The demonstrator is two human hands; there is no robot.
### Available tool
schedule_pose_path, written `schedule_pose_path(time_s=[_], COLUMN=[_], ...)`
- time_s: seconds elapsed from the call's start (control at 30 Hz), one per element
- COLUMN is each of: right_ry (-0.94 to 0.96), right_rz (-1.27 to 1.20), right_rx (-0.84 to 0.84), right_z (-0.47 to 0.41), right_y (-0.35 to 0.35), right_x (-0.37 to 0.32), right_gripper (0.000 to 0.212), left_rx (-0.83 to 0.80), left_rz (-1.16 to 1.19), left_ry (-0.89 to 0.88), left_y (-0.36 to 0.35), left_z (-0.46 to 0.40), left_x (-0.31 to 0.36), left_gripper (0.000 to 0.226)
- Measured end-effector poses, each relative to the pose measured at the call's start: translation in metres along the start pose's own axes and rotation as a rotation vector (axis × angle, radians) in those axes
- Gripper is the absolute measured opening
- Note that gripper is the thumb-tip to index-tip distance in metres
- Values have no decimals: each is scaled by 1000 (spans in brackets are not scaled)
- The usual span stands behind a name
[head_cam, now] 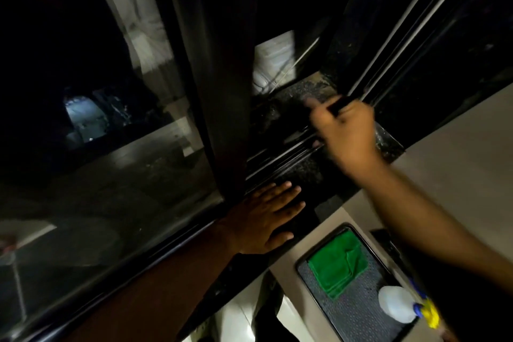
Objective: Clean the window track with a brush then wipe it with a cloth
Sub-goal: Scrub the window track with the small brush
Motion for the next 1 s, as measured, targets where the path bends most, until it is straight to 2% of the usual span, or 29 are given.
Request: schedule_pose_path(time_s=[0.07, 0.13, 0.23, 0.27, 0.37, 0.43, 0.53, 0.57, 0.63, 0.8, 0.87, 0.97, 1.0], right_ry=[71, 57, -84, -108, -79, -52, -7, 28, 139, 13, -12, -33, -21], right_rz=[12, 116, 193, 270, 513, 411, 41, 16, 114, 408, 532, 514, 539], right_rx=[-190, -253, -94, -44, -42, -31, -17, -81, -162, -44, 25, 211, 220], right_z=[47, 62, 18, -2, -44, -46, -14, 4, 33, -20, -56, -93, -98], right_y=[-42, -57, -19, -4, 14, 11, -14, -28, -47, -6, 25, 76, 81], right_x=[-19, -4, 49, 64, 79, 60, 15, 5, -1, 60, 81, 87, 87], right_gripper=[33, 40, 25, 28, 39, 39, 40, 40, 42, 35, 40, 55, 56], left_rx=[-7, -5, -5, -6, -9, 8, 30, 28, 14, -11, -20, -5, 4], left_rz=[10, -3, -24, -28, -39, -15, 19, 15, 3, -18, -21, -10, -7], left_ry=[-4, -2, 9, 8, 4, 7, 15, 11, 5, 15, 11, 16, 16], left_y=[2, 3, 1, 1, 0, 1, 4, 4, 2, 3, 1, 1, 2], left_z=[0, 1, 1, 0, 2, 2, 2, 2, 3, 1, 1, 1, 1], left_x=[1, 0, -1, 0, 0, 0, 0, 0, 0, -1, 0, -1, -1], left_gripper=[65, 64, 64, 64, 65, 64, 63, 63, 63, 64, 64, 65, 65])
Point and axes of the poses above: each hand's wrist, its own z-axis away from the middle knuckle, its own y-axis out of the back of the hand, x = y × z, the point moved 10 cm from there along -z, towards the middle knuckle, and after that the axes turned 12 degrees about x, right-handed, at the moved point
